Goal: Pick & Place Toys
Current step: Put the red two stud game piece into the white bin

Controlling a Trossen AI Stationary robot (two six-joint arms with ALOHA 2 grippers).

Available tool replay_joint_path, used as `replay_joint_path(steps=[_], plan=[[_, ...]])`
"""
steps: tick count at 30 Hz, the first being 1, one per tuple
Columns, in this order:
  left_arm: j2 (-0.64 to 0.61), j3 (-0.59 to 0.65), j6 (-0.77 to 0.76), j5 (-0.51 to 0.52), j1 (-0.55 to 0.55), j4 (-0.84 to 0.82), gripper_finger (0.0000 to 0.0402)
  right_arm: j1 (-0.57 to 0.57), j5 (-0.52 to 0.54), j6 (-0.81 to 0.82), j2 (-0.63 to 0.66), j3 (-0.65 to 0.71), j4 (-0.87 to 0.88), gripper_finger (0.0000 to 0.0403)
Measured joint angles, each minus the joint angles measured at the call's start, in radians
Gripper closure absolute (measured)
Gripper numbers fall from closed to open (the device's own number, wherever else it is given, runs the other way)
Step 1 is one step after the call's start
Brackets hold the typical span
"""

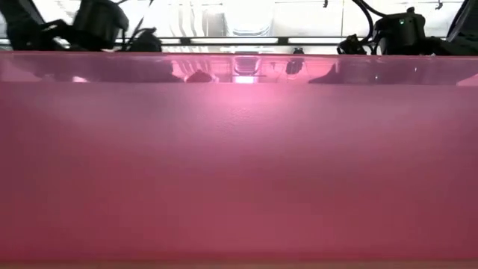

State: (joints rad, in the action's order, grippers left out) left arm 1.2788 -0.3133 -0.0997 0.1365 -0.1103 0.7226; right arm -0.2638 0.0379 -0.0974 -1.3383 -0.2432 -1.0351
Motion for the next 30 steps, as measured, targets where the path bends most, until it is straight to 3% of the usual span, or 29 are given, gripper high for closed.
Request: replay_joint_path(steps=[4,17,24,30], plan=[[0.048,-0.08,0.046,-0.048,-0.076,-0.084,0.0243,0.0,0.0,-0.004,-0.032,-0.007,-0.02,0.0064],[0.269,-0.346,0.179,-0.051,-0.265,-0.28,0.0243,0.0,0.0,-0.007,-0.044,-0.022,-0.02,0.0064],[0.41,-0.481,0.187,-0.051,-0.306,-0.351,0.0243,0.0,0.0,-0.006,-0.045,-0.022,-0.019,0.0064],[0.457,-0.592,0.201,-0.051,-0.308,-0.537,0.0242,0.0,0.0,-0.005,-0.045,-0.022,-0.019,0.0064]])
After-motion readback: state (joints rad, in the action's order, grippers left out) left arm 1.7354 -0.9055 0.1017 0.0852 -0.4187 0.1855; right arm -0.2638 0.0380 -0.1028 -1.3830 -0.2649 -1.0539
